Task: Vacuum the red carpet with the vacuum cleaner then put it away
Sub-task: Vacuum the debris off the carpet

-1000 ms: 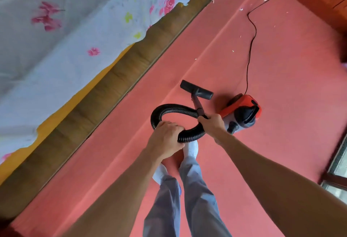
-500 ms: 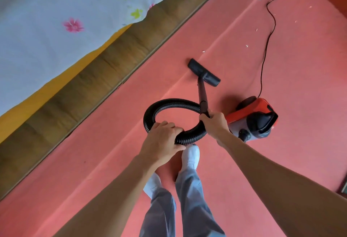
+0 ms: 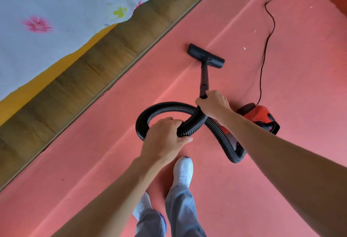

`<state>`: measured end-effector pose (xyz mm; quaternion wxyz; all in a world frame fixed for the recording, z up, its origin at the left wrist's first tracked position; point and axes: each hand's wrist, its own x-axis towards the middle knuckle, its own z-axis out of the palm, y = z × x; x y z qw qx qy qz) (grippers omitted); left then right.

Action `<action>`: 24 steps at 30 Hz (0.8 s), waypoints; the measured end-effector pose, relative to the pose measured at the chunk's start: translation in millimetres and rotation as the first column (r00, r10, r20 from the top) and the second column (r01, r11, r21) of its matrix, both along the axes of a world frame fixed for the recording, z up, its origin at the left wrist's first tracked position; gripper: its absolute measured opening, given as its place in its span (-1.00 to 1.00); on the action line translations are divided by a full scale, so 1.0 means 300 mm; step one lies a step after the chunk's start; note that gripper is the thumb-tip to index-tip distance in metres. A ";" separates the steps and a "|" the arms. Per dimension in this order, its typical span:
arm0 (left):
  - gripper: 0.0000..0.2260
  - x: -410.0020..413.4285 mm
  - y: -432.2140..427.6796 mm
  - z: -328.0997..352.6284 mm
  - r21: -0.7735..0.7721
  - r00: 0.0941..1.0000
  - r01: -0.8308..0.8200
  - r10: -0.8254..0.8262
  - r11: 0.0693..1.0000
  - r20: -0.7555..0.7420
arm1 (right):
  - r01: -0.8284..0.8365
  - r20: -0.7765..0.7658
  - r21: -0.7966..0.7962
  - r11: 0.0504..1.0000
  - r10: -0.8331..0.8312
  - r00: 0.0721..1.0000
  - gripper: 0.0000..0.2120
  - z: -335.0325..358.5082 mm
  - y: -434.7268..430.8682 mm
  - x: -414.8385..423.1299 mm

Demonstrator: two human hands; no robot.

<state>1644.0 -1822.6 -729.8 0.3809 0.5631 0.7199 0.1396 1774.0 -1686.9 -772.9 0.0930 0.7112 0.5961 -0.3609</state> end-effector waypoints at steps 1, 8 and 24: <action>-0.70 0.023 -0.005 0.021 -0.014 1.000 -0.014 0.014 1.000 0.016 | -0.041 0.040 -0.004 0.999 0.041 0.998 -0.68 0.020 0.003 0.012; -0.66 0.056 -0.035 0.155 -0.130 0.994 0.057 -0.044 0.990 0.101 | -0.145 0.078 0.020 0.989 0.143 0.987 -0.83 0.145 -0.077 0.093; -0.79 0.051 0.331 0.107 0.009 0.972 0.167 -0.166 0.986 0.169 | 0.305 -0.169 0.081 0.949 -0.289 0.942 -0.76 0.126 0.206 0.176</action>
